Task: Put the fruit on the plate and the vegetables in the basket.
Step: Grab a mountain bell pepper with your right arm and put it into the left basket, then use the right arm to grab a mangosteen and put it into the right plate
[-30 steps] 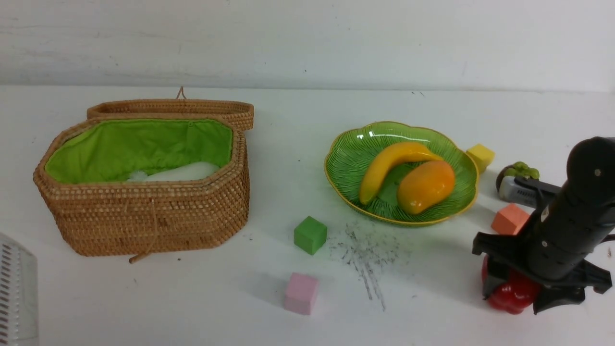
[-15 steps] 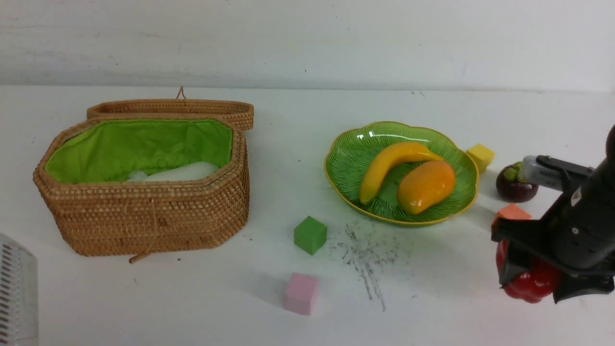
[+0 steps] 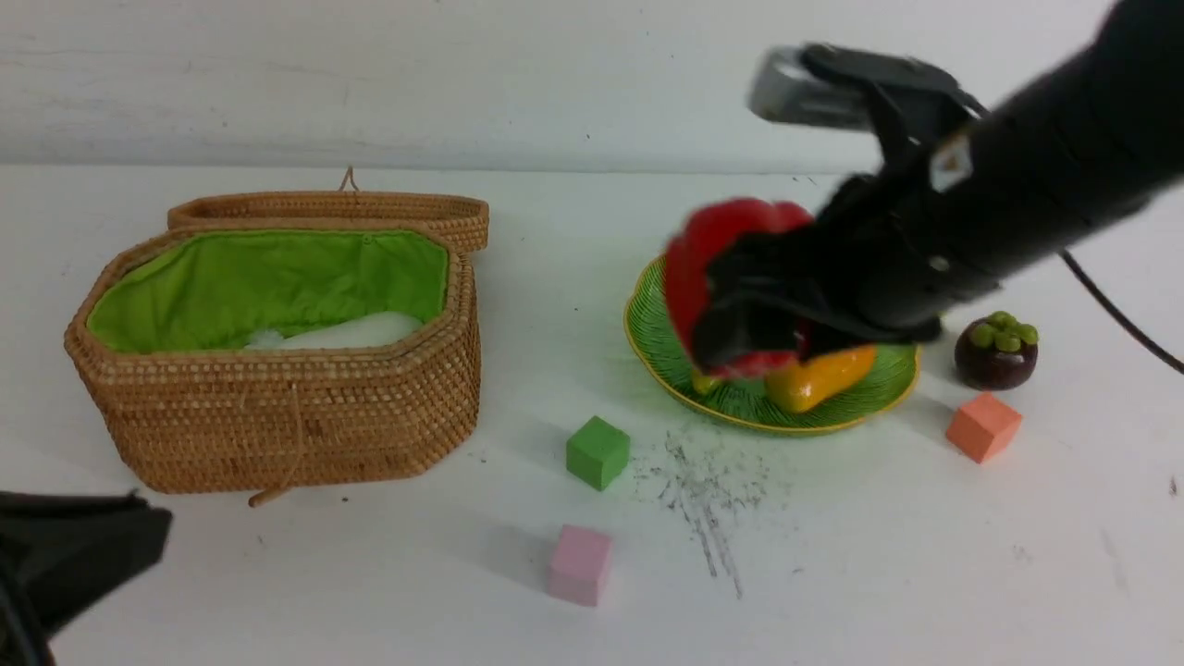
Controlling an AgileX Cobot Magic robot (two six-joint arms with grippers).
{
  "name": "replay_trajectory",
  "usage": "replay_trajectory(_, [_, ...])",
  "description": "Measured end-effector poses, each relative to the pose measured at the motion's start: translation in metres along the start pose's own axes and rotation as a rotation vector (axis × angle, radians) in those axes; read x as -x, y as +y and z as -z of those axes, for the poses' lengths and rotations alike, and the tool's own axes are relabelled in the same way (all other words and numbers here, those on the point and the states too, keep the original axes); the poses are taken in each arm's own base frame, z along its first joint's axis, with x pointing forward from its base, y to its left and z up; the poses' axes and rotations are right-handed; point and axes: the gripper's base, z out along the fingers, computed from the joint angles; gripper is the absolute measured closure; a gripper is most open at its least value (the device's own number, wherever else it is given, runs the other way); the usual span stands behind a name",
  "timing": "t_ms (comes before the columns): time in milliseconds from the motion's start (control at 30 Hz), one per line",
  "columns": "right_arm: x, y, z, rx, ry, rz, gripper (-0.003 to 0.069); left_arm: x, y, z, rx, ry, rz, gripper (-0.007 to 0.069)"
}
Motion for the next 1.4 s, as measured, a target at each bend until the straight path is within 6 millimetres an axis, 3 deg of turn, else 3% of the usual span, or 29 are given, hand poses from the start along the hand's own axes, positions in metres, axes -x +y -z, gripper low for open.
replay_trajectory(133, [0.04,0.051,-0.027,0.099,-0.097,0.169,0.0132,-0.002,0.01,0.001,0.112,0.024,0.05,0.0585])
replay_trajectory(333, [0.077,0.085,-0.099,0.154,-0.217,0.314,0.0133,-0.004,0.012,0.001,0.13,0.036,0.07,0.0585])
replay_trajectory(367, [0.079,0.087,-0.109,0.155,-0.224,0.329,0.0133,-0.004,0.012,0.001,0.13,0.036,0.071,0.0585])
replay_trajectory(400, [0.084,0.089,-0.139,0.156,-0.252,0.368,0.0133,-0.004,0.012,0.001,0.13,0.036,0.071,0.0585])
replay_trajectory(467, [0.086,0.088,-0.171,0.151,-0.279,0.397,0.0133,-0.004,0.012,0.001,0.13,0.036,0.073,0.0585])
replay_trajectory(500, [0.086,0.088,-0.174,0.151,-0.286,0.398,0.0133,-0.004,0.012,0.001,0.13,0.036,0.073,0.0585])
replay_trajectory(600, [0.085,0.085,-0.206,0.144,-0.299,0.414,0.0125,-0.004,0.012,0.001,0.13,0.036,0.073,0.0585])
replay_trajectory(633, [0.085,0.084,-0.207,0.144,-0.298,0.414,0.0125,-0.004,0.012,0.001,0.13,0.036,0.073,0.0585])
replay_trajectory(700, [0.085,0.084,-0.209,0.138,-0.286,0.42,0.0043,-0.004,0.011,0.001,0.126,0.034,0.073,0.0585])
replay_trajectory(833, [0.087,0.085,-0.191,0.115,-0.257,0.451,-0.0016,-0.003,0.009,0.001,0.102,0.023,0.078,0.0585])
replay_trajectory(1000, [0.092,0.086,-0.131,0.039,-0.187,0.52,0.0053,0.0,0.002,0.0,0.026,0.001,0.066,0.0584])
replay_trajectory(1100, [0.091,0.082,-0.077,-0.056,-0.115,0.543,0.0173,0.001,-0.004,0.0,-0.04,-0.013,0.04,0.0582])
replay_trajectory(1200, [0.095,0.073,-0.023,-0.184,-0.139,0.545,0.0344,0.004,-0.012,0.001,-0.134,-0.039,0.019,0.058])
replay_trajectory(1233, [0.097,0.067,-0.004,-0.227,-0.169,0.521,0.0436,0.005,-0.015,0.001,-0.168,-0.051,0.009,0.058])
replay_trajectory(1400, [0.092,0.031,0.053,-0.326,-0.21,0.378,0.0659,0.006,-0.025,0.004,-0.277,-0.071,-0.009,0.058])
